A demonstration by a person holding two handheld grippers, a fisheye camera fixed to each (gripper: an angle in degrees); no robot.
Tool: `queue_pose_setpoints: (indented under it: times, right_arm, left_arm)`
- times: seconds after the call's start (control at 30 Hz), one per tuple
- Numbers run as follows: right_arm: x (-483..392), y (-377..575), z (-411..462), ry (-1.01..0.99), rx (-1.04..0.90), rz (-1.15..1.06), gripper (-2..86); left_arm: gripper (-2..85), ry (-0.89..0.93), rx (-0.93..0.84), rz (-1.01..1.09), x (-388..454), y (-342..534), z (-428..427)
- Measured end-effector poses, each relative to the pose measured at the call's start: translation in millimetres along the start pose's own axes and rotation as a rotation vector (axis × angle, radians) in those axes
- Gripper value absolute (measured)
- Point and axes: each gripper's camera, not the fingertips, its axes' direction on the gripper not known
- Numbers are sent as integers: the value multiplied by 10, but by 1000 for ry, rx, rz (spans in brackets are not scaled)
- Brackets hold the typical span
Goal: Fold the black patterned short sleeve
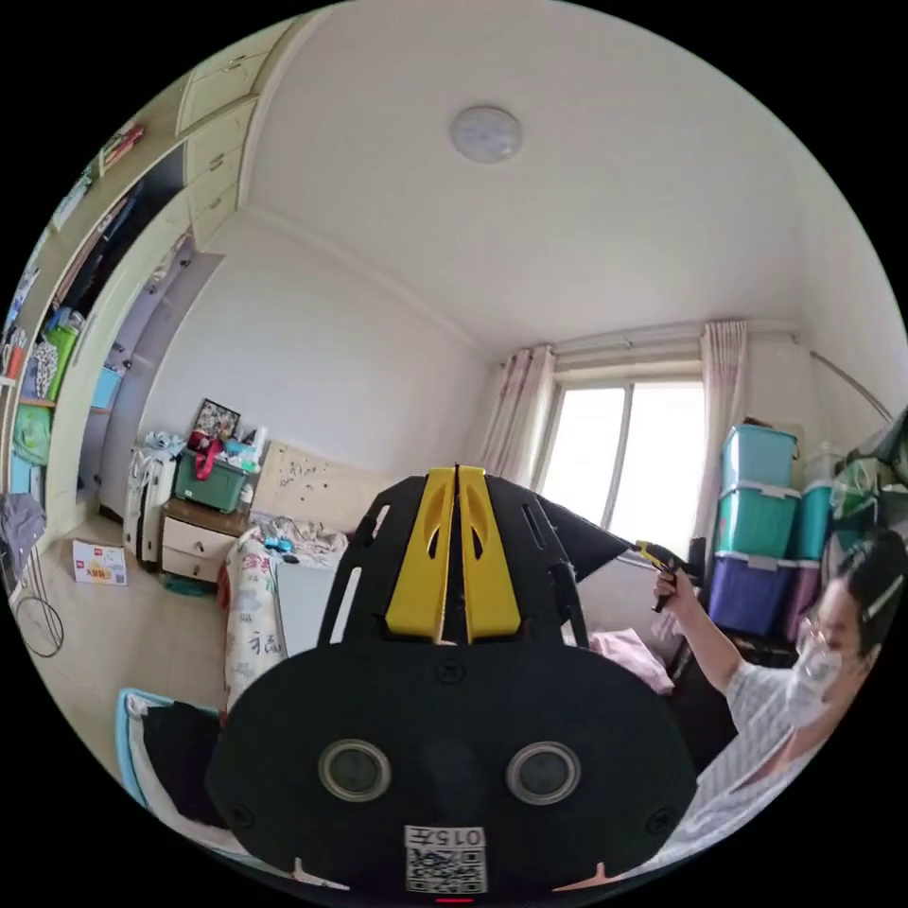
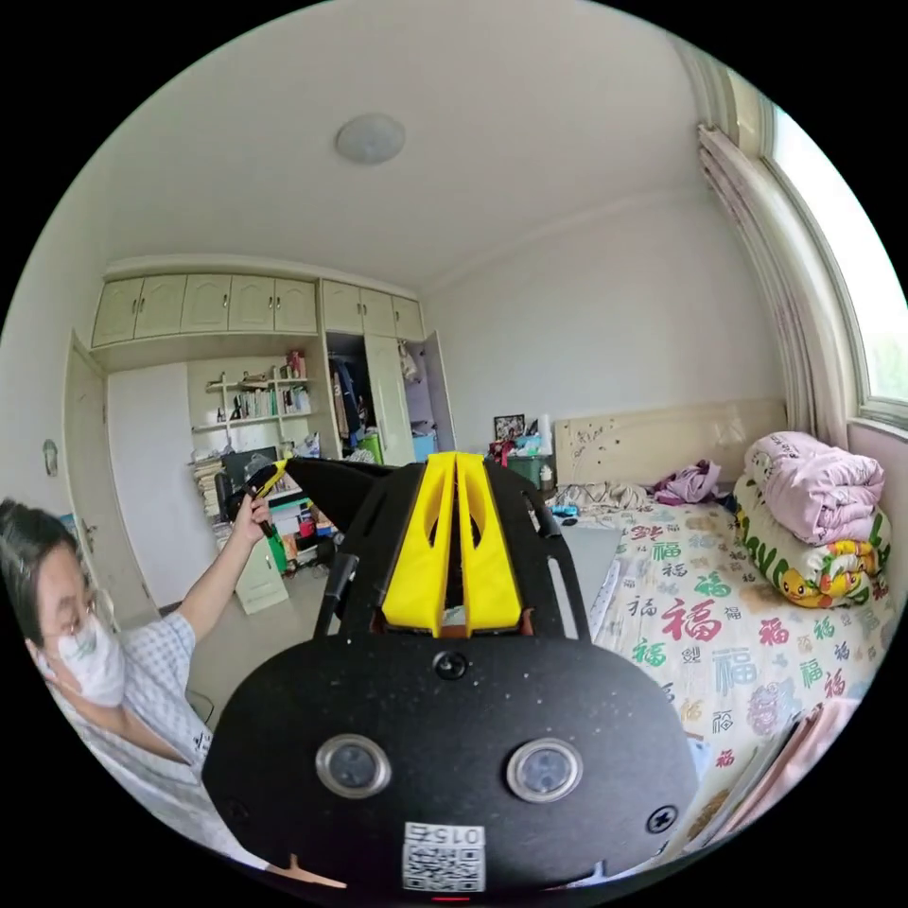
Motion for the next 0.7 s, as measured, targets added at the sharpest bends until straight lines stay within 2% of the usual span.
queue_pose_setpoints:
  times: [0.07,0.13,0.2,0.3,0.37,0.5,0.7]
  right_arm:
    - [5,597,-132,-44,-74,-10,-5]
    - [70,1615,-215,-94,-216,9,-5]
    - [232,2505,-187,-89,-340,87,-5]
    - [732,3957,23,-24,-577,280,-5]
    - [1139,4766,171,-28,-665,431,-5]
    - [1457,5250,321,20,-760,485,-5]
    - [1757,5411,378,121,-896,370,-4]
  left_arm:
    - [-8,48,-76,2,-18,420,-274]
    - [-8,44,-159,20,-20,1030,-572]
    - [-8,41,-364,-16,-119,2028,-806]
    - [-7,27,-624,-172,-396,3322,-849]
    - [-7,-7,-692,-210,-465,3905,-830]
    - [-6,-64,-919,-167,-368,4570,-580]
    - [-6,-105,-1012,-82,-164,4717,-489]
